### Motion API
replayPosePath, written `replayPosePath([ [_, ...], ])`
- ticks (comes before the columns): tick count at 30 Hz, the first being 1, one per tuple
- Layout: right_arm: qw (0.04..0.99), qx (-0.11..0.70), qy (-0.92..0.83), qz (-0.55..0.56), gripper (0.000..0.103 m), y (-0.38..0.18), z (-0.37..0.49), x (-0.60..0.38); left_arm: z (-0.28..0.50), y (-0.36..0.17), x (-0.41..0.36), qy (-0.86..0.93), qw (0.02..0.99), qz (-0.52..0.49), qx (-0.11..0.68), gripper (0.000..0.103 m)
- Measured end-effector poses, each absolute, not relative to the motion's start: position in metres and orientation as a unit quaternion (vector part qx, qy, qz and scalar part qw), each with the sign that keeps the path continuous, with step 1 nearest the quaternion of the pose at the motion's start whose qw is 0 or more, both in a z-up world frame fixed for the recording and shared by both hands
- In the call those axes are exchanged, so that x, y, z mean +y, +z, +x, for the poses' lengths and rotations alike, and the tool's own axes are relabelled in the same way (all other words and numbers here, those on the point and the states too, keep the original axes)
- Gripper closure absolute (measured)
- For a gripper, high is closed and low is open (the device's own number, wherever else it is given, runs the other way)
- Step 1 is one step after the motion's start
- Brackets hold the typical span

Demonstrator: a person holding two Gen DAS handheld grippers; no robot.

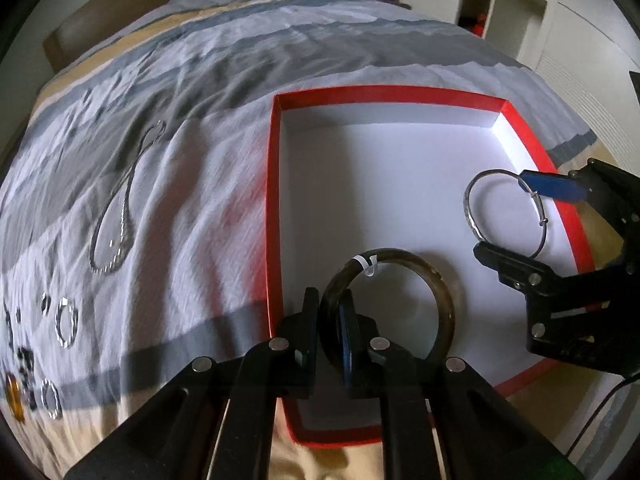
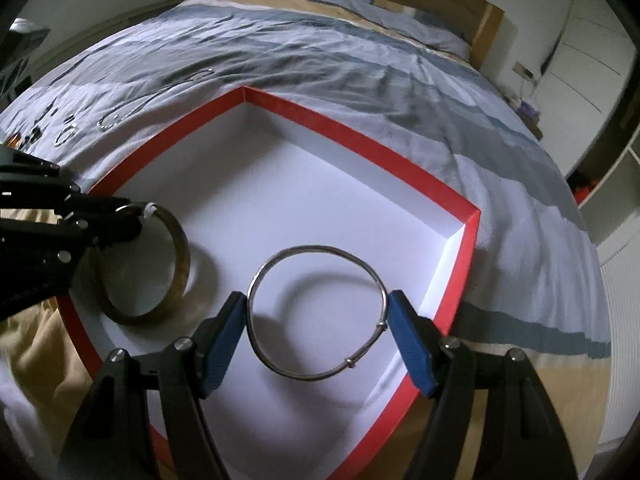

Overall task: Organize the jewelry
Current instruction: 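Carry both bangles into the red box and open both tools, then withdraw both tools from the red box back over the bed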

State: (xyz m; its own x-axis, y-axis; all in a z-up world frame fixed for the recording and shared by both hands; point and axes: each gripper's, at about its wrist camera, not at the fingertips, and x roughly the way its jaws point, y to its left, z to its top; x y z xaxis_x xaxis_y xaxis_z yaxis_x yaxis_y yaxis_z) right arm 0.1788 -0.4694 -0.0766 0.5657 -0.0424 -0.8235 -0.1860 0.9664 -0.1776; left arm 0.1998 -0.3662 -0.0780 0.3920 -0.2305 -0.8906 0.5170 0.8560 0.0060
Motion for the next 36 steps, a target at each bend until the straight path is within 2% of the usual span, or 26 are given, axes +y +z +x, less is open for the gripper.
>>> replayPosePath([
  [7, 0.879, 0.457, 0.042, -0.125, 0.033, -0.065, 0.174, -0.465, 0.185, -0.080, -0.354, -0.202, 0.819, 0.128, 0.522, 0.091],
  [13, 0.899, 0.429, 0.003, -0.092, 0.033, -0.031, 0.152, -0.479, 0.182, -0.078, -0.353, -0.194, 0.816, 0.125, 0.530, 0.088],
  [19, 0.908, 0.416, -0.038, -0.037, 0.033, -0.007, 0.108, -0.499, 0.169, -0.063, -0.352, -0.220, 0.824, 0.103, 0.512, 0.066],
  [22, 0.908, 0.416, -0.049, -0.020, 0.033, -0.002, 0.083, -0.499, 0.157, -0.047, -0.345, -0.220, 0.835, 0.097, 0.495, 0.051],
  [30, 0.916, 0.398, -0.051, 0.003, 0.033, 0.023, 0.029, -0.463, 0.115, 0.009, -0.292, -0.237, 0.852, 0.073, 0.460, 0.050],
  [36, 0.931, 0.364, -0.030, 0.014, 0.033, 0.051, -0.001, -0.416, 0.078, 0.035, -0.228, -0.211, 0.870, 0.080, 0.439, 0.040],
])
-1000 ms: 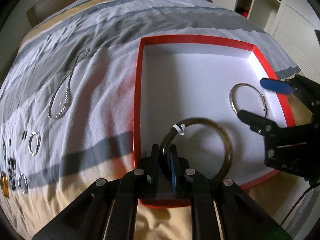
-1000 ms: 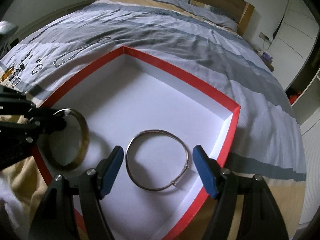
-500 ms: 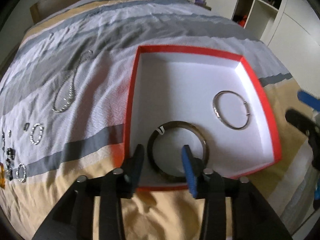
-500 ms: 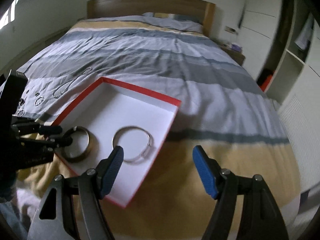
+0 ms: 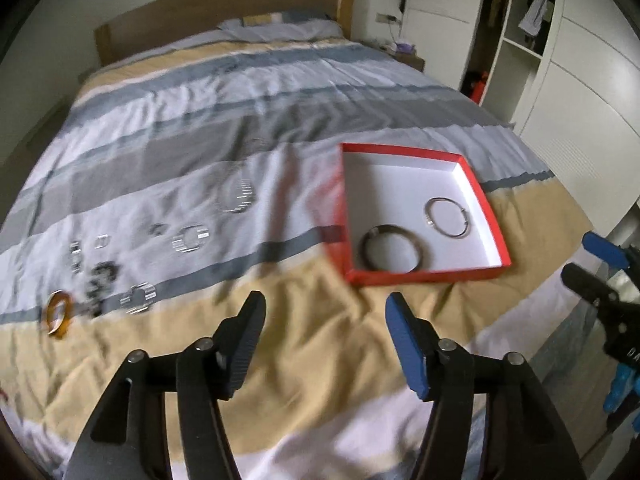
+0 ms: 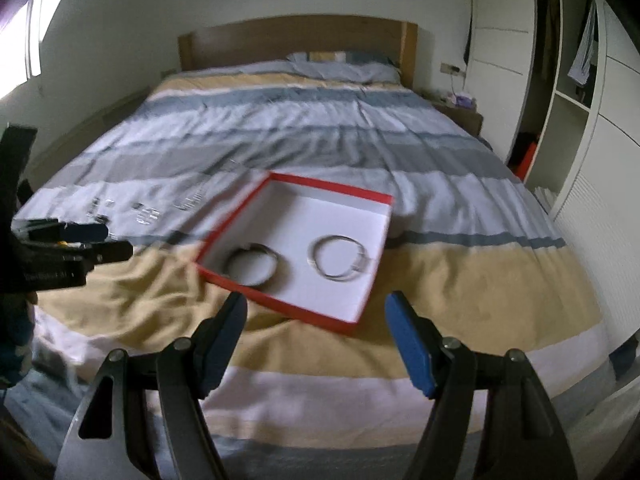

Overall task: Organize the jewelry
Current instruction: 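Withdraw both tools from the red box back over the bed, then grasp the amber bangle with the left tool while the right tool grasps the twisted silver hoop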

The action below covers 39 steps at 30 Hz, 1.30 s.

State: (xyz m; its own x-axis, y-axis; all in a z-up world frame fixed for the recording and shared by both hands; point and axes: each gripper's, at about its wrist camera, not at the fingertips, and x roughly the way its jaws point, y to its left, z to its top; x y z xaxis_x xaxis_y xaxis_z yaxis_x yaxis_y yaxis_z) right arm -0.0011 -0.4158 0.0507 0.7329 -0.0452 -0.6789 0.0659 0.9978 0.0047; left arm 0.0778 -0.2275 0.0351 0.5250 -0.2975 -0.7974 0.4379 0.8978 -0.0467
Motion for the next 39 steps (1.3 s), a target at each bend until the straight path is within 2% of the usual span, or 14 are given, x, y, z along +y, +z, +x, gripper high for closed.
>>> replayPosePath([
  [3, 0.936, 0.352, -0.023, 0.013, 0.033, 0.063, -0.014, -0.388, 0.060, 0.045, -0.184, -0.194, 0.880, 0.070, 0.428, 0.035],
  [14, 0.944, 0.329, -0.005, -0.002, 0.033, 0.108, -0.056, -0.289, 0.006, 0.063, -0.025, -0.097, 0.921, 0.035, 0.377, 0.035],
  [20, 0.947, 0.322, 0.021, -0.011, 0.033, 0.117, -0.057, -0.254, -0.015, 0.054, 0.053, -0.048, 0.928, -0.004, 0.370, 0.035],
  [29, 0.942, 0.333, 0.052, -0.011, 0.034, 0.102, -0.027, -0.226, -0.013, 0.033, 0.105, 0.007, 0.926, -0.019, 0.376, 0.032],
  [36, 0.926, 0.369, 0.081, -0.002, 0.034, 0.065, 0.030, -0.206, 0.029, 0.007, 0.110, 0.008, 0.919, -0.013, 0.394, 0.032],
  [39, 0.916, 0.388, 0.100, -0.003, 0.037, 0.047, 0.059, -0.193, 0.053, -0.004, 0.116, 0.005, 0.914, -0.023, 0.404, 0.036],
])
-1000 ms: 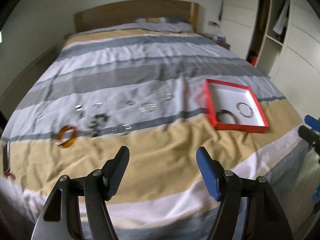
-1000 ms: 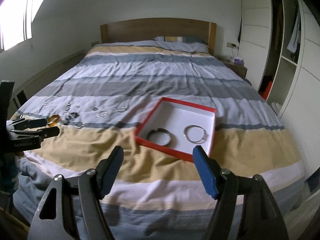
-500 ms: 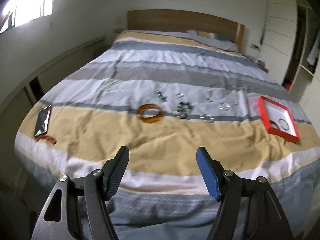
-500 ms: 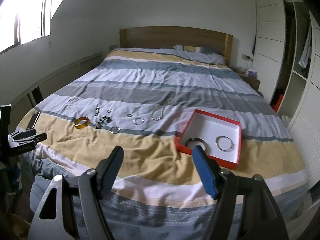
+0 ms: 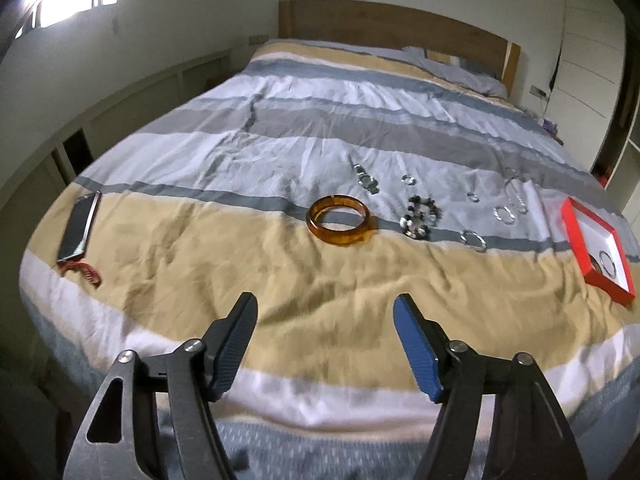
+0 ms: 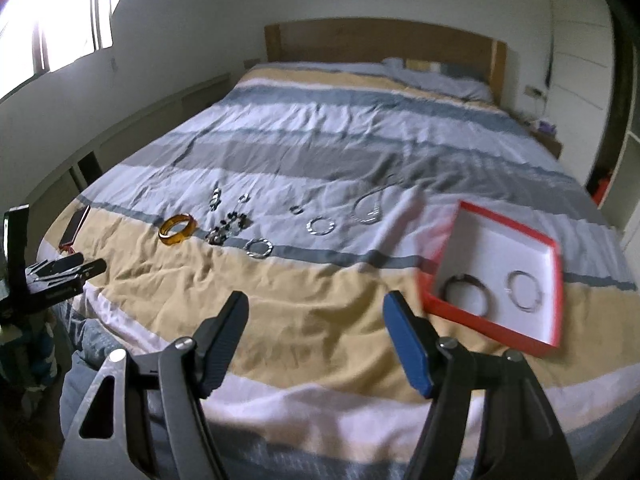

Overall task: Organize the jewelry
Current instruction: 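Grasp the amber bangle with the left tool while the right tool grasps the twisted silver hoop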

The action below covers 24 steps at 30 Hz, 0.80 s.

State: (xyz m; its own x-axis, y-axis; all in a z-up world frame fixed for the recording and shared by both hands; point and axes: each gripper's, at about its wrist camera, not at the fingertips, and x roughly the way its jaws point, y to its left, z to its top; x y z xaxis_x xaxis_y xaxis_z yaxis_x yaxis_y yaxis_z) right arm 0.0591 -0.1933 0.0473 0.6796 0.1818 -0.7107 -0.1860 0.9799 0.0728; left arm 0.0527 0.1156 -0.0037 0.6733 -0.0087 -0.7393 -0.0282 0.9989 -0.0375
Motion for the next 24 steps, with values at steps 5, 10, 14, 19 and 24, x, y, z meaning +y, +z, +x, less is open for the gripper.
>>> replayPosePath([
  [5, 0.900, 0.416, 0.131, -0.004, 0.041, 0.017, 0.105, -0.170, 0.096, -0.016, 0.117, -0.019, 0.908, -0.027, 0.417, 0.044],
  [10, 0.884, 0.438, 0.163, -0.007, 0.043, -0.013, 0.146, -0.145, 0.140, -0.026, 0.107, -0.047, 0.904, -0.014, 0.425, 0.048],
  [14, 0.873, 0.453, 0.182, -0.004, 0.044, -0.033, 0.174, -0.129, 0.175, -0.041, 0.095, -0.060, 0.896, 0.004, 0.439, 0.055],
  [19, 0.859, 0.473, 0.199, 0.000, 0.044, -0.058, 0.201, -0.115, 0.203, -0.071, 0.088, -0.061, 0.882, 0.022, 0.467, 0.060],
  [24, 0.849, 0.487, 0.204, 0.002, 0.044, -0.077, 0.222, -0.106, 0.215, -0.090, 0.086, -0.060, 0.873, 0.030, 0.483, 0.065],
])
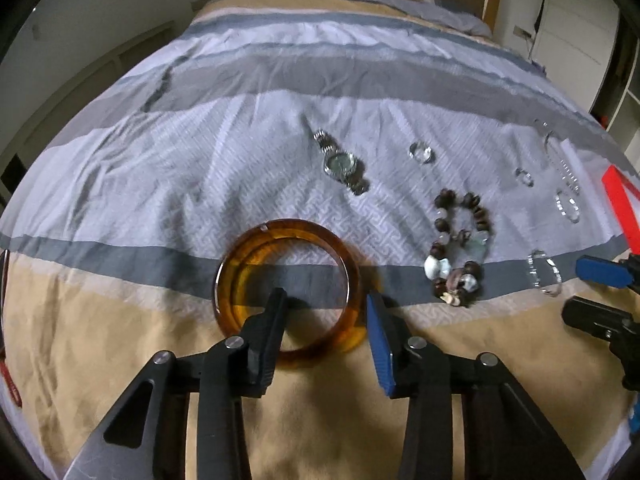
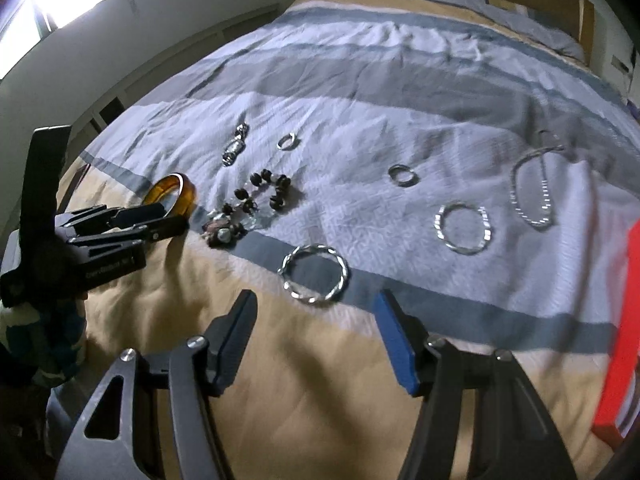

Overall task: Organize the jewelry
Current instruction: 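Grasp the amber bangle with the left tool while the right tool grasps the twisted silver hoop, then carry the amber bangle and twisted hoop into the red box and release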

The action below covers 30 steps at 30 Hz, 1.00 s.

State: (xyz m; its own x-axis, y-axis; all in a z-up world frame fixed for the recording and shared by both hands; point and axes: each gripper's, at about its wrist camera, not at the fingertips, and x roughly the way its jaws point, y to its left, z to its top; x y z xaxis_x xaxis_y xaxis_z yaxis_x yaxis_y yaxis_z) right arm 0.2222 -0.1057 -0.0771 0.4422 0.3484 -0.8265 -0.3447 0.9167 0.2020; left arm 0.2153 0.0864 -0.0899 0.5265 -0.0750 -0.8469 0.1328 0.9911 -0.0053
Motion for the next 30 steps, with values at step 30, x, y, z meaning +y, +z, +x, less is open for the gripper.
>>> replayPosePath([
  [30, 0.888, 0.427, 0.171, -0.007, 0.064, 0.000, 0.135, -0.126, 0.126, -0.007, 0.073, -0.082, 0.899, -0.014, 0.431, 0.093],
])
